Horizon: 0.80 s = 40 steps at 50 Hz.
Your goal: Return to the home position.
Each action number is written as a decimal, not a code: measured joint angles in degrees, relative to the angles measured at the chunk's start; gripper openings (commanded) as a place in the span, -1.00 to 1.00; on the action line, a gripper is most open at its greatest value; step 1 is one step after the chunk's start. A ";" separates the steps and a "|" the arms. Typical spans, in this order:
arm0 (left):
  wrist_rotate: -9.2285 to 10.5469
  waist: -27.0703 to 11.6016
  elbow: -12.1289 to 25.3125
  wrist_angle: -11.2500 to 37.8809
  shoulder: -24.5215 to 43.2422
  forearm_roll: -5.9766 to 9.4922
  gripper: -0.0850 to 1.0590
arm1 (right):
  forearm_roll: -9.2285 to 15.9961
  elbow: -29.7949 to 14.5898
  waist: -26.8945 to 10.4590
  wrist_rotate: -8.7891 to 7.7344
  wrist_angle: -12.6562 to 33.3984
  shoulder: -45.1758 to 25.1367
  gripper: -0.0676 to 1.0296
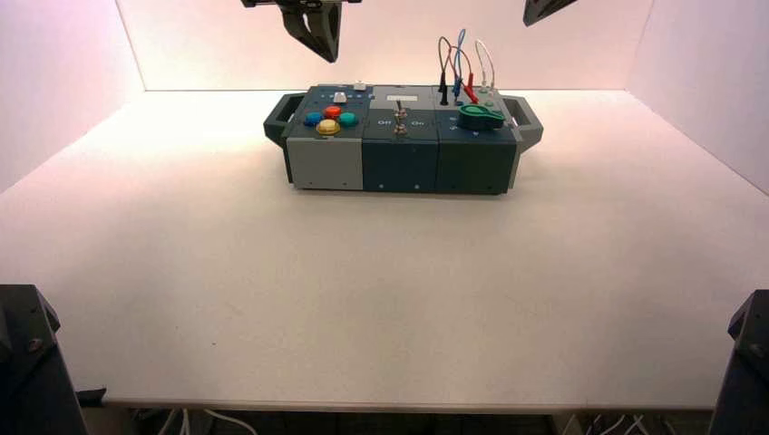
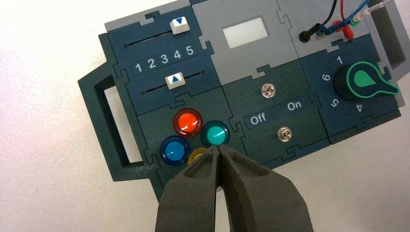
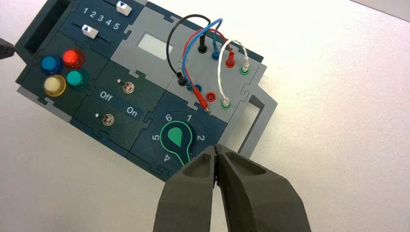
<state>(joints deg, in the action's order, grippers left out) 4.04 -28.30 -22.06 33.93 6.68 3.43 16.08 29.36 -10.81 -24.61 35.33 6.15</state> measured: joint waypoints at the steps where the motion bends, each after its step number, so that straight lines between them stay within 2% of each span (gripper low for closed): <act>1: -0.09 0.00 0.00 0.00 0.09 0.00 -0.91 | 0.00 0.00 0.00 0.00 0.09 0.00 -0.91; 31: -0.09 0.18 0.00 -0.09 0.00 -0.09 -0.91 | 0.00 0.09 0.09 0.00 -0.70 -0.09 -0.92; 40: -0.09 3.52 0.00 -0.18 0.00 -0.09 -0.91 | -0.09 0.88 1.58 0.00 -2.02 0.18 -0.92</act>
<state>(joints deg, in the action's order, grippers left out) 3.96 -24.79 -22.06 33.75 6.68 3.34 16.00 30.23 -9.23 -24.61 33.31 6.33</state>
